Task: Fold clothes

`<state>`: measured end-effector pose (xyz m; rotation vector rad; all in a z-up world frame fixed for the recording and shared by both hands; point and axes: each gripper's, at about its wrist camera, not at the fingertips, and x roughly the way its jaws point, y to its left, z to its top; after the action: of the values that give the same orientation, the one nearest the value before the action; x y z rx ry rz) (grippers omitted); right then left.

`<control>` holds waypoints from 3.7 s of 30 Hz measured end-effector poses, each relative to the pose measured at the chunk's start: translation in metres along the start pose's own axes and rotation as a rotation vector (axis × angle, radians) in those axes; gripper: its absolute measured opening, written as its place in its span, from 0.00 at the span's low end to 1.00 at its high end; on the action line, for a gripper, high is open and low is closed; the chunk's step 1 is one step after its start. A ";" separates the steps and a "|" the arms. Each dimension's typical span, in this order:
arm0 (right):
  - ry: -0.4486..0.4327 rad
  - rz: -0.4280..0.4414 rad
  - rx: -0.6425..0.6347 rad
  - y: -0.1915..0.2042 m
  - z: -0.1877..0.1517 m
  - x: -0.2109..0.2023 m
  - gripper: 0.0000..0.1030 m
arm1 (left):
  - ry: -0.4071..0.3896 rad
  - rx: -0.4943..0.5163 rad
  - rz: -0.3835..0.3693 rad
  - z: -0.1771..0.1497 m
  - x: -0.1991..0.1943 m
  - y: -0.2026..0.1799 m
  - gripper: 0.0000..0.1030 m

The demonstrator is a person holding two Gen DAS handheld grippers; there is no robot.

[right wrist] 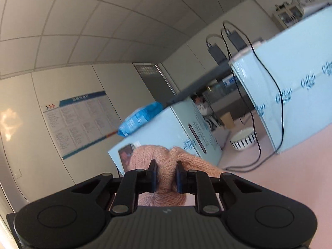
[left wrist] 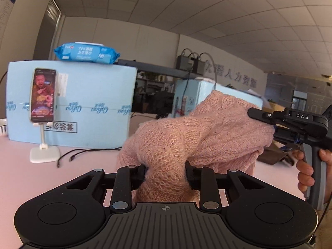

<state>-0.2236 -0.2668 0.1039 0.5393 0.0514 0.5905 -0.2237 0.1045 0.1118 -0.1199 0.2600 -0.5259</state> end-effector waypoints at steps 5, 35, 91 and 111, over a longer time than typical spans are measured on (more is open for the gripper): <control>-0.112 0.053 -0.072 0.034 0.030 -0.049 0.18 | -0.035 0.060 -0.106 0.020 -0.018 -0.023 0.28; 0.450 -0.451 -0.137 -0.079 -0.074 -0.036 1.00 | 0.572 -0.117 -0.006 -0.065 0.049 0.052 0.99; -0.240 -0.591 -0.272 -0.037 0.069 -0.060 0.13 | -0.005 -0.003 0.253 0.056 0.052 0.043 0.22; 0.203 -0.674 -0.016 -0.100 -0.044 -0.130 0.83 | 0.331 -0.024 0.223 -0.011 -0.023 0.073 0.85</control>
<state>-0.2888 -0.3861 0.0028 0.4101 0.4046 -0.0163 -0.2112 0.1785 0.0927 -0.0258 0.5963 -0.3187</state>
